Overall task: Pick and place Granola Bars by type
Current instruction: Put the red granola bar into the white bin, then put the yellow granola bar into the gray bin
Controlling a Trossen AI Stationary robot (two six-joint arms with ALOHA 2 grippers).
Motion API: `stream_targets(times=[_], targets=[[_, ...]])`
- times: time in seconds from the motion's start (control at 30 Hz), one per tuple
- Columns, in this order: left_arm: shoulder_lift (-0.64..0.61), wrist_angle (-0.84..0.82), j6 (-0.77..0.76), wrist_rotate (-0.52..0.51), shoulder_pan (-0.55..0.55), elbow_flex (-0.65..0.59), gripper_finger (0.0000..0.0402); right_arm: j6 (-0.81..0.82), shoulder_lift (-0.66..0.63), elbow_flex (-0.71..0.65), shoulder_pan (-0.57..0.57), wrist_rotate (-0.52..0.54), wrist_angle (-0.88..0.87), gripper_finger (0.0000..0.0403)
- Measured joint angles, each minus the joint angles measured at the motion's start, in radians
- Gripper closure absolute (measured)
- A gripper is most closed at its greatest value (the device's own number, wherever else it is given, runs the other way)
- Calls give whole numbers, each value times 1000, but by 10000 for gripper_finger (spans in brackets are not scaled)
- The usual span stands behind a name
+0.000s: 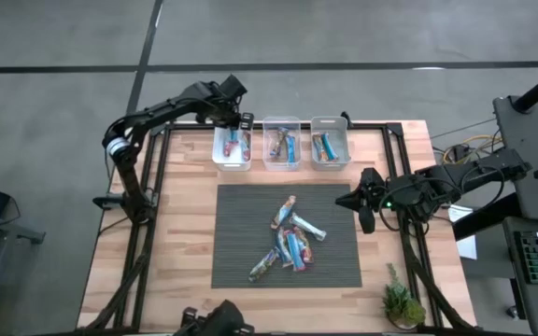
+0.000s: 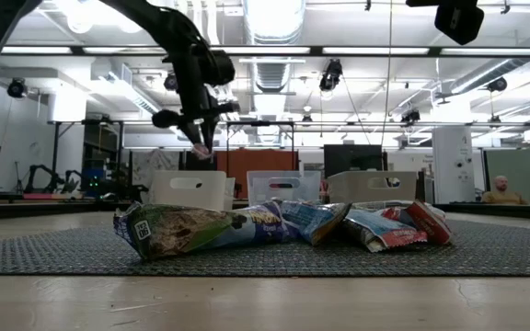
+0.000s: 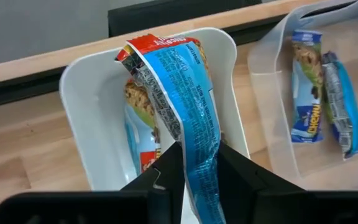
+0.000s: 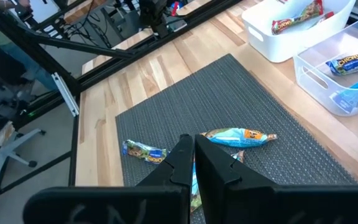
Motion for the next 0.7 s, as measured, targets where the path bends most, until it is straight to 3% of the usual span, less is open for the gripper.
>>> stream_targets(times=[0.4, 0.7], targets=[[74, -24, 17, 22, 3, 0, 274, 9, 0, 0, 0, 0, -1, 394], [67, -75, 90, 101, -2, 0, 272, 5, 0, 0, 0, 1, -3, 394]])
